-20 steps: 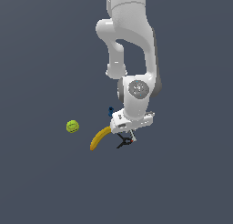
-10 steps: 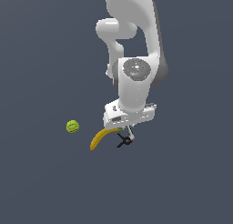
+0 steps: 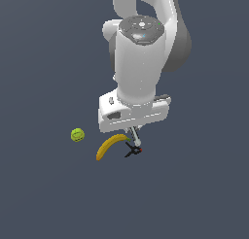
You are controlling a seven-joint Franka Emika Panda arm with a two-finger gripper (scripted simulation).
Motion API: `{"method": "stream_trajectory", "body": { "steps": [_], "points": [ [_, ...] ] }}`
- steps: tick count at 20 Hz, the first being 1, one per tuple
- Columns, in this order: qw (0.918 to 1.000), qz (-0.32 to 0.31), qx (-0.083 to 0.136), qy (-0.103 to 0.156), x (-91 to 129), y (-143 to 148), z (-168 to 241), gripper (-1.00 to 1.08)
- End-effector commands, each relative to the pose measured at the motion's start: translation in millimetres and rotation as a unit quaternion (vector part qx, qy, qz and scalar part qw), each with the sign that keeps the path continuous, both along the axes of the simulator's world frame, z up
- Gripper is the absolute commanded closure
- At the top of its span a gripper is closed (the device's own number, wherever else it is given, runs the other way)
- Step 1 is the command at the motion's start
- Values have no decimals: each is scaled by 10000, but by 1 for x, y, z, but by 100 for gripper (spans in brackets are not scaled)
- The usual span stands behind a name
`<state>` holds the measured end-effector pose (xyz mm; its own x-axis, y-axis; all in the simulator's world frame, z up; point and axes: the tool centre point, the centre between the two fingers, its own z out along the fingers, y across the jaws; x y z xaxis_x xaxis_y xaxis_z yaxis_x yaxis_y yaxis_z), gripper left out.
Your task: Pick up a designated object from a clutter of objects.
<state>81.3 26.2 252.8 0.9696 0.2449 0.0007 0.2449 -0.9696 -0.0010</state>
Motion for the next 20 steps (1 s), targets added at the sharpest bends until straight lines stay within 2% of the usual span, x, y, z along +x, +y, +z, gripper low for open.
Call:
{"method": "stream_trajectory", "body": {
  "steps": [1, 10, 20],
  "points": [
    [10000, 1, 0, 4, 8, -6, 24, 108],
    [10000, -1, -2, 3, 34, -22, 92, 108],
    [10000, -2, -5, 2, 50, -31, 129, 108]
  ]
}}
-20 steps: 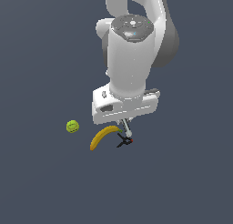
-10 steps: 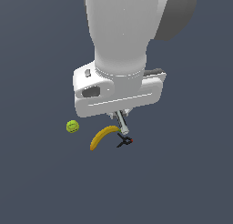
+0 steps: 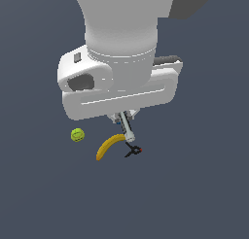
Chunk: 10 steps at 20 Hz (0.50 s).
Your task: Pick up a designated object from a clutter of objects.
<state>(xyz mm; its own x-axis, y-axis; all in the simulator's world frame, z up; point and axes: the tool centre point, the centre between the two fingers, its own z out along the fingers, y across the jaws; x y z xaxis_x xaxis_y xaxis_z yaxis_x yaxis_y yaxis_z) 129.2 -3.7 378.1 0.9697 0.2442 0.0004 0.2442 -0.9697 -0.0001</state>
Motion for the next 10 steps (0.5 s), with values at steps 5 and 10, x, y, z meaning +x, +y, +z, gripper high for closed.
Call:
{"method": "stream_trajectory", "body": {
  "steps": [5, 10],
  "points": [
    [10000, 1, 0, 2, 5, -2, 11, 108],
    [10000, 1, 0, 2, 6, -2, 11, 108]
  ]
}}
